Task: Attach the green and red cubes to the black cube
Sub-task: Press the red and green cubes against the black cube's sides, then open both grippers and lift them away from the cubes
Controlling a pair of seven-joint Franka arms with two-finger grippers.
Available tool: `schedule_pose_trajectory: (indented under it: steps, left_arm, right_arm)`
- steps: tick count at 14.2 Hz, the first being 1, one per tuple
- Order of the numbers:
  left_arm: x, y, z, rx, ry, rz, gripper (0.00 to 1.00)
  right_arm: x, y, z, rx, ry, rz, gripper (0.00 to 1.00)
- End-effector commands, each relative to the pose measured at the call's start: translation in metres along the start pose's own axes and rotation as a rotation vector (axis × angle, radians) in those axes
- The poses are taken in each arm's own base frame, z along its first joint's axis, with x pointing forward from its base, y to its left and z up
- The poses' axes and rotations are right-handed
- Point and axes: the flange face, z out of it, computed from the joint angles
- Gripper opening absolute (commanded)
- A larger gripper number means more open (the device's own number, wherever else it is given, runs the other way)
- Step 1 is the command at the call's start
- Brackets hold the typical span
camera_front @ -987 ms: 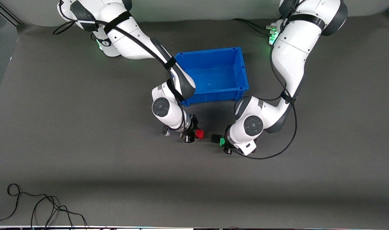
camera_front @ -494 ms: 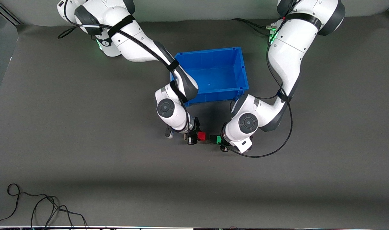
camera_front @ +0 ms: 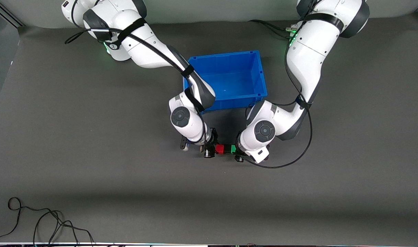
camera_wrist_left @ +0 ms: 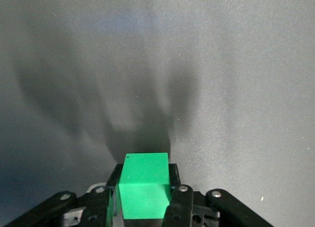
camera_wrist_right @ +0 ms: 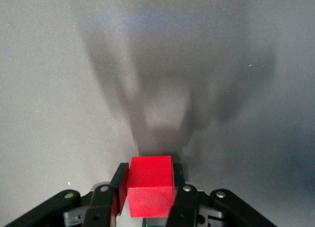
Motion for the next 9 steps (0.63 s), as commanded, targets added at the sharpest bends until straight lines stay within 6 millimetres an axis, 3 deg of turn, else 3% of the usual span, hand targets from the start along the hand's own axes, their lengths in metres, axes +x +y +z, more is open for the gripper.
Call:
schedule_pose_trajectory:
  steps: [1,2,3,6,9]
  left_arm:
    - [-0.010,-0.002,-0.006,-0.013,0.000,-0.003,0.87]
    - [-0.013,-0.001,-0.010,-0.013,0.002,0.005,1.00]
    - [-0.011,0.002,-0.019,-0.019,0.002,0.008,1.00]
    - [0.019,0.019,-0.055,-0.039,0.034,0.037,1.00]
    - [0.091,0.035,-0.121,0.011,0.086,0.155,1.00]
  right_arm:
    - [-0.009,-0.001,0.005,0.029,0.007,-0.023,0.51]
    - [-0.009,-0.001,0.005,0.028,0.009,-0.022,0.90]
    - [-0.010,-0.001,0.003,0.032,0.007,-0.027,1.00]
    - [-0.013,-0.015,-0.023,0.071,0.009,-0.096,1.00]
    - [-0.006,-0.030,-0.071,0.035,0.103,-0.265,1.00]
